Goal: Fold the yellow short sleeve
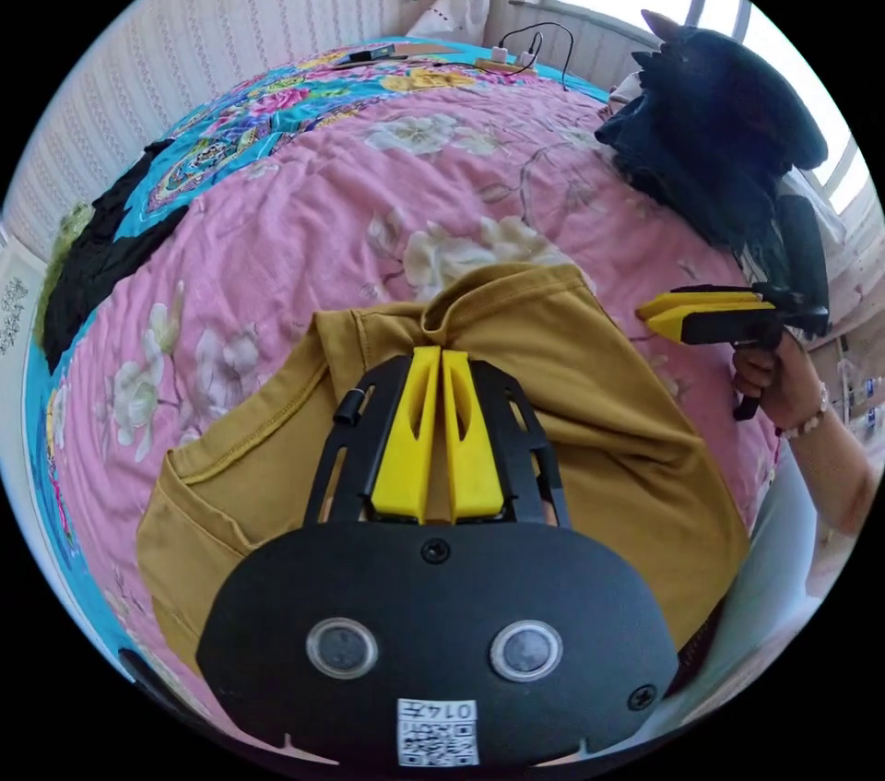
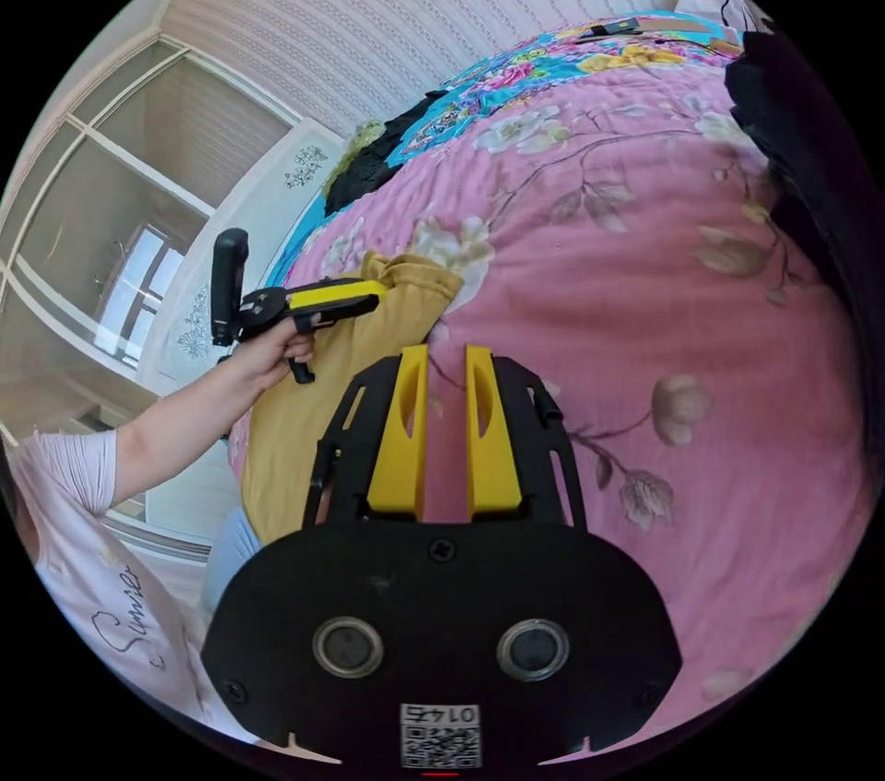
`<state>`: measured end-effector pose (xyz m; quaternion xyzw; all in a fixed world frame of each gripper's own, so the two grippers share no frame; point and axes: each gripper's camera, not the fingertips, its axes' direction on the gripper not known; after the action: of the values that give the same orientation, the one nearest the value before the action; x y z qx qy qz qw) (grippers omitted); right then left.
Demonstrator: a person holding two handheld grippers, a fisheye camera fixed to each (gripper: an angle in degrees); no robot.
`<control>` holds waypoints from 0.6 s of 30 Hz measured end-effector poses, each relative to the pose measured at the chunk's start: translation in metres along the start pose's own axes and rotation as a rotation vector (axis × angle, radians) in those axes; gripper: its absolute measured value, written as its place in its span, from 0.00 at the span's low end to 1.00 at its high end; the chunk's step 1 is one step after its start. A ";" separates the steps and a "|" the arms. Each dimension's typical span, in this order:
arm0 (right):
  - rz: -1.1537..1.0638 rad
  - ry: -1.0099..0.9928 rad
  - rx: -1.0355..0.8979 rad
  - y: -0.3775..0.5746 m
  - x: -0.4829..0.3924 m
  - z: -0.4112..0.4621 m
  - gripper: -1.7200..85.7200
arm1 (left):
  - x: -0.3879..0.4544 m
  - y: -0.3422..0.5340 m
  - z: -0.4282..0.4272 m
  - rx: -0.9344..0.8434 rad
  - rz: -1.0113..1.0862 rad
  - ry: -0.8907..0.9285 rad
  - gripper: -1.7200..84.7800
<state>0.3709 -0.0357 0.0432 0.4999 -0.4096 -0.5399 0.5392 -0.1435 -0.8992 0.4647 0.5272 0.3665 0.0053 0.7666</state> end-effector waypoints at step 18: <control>0.117 -0.183 0.293 0.078 0.061 -0.185 0.03 | 0.165 -0.010 0.022 0.128 0.433 -0.027 0.01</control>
<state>0.5705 -0.0851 0.0829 0.4973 -0.5596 -0.4855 0.4514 -0.0138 -0.8561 0.3687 0.6410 0.2340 0.1394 0.7176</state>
